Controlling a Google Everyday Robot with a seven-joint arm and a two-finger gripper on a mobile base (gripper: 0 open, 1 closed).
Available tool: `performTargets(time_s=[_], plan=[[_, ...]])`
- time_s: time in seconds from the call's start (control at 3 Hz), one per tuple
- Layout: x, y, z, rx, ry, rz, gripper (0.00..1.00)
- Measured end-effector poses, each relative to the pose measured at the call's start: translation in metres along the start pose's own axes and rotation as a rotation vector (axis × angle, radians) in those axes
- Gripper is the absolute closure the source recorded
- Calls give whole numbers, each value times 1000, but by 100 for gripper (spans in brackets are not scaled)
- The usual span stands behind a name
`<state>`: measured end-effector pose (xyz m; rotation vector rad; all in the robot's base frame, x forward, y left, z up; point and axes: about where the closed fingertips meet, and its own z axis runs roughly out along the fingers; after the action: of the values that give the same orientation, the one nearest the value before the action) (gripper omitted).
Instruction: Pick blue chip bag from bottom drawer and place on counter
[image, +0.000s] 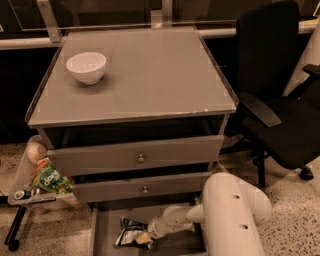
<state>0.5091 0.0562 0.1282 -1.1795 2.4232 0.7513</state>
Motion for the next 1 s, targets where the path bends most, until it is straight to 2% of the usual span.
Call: performTargets(time_s=[0.33, 0.67, 1.0], plan=[[-7, 10, -9, -15, -13, 1, 88], [-21, 22, -41, -5, -50, 3, 100], [-25, 36, -90, 36, -58, 27, 100]])
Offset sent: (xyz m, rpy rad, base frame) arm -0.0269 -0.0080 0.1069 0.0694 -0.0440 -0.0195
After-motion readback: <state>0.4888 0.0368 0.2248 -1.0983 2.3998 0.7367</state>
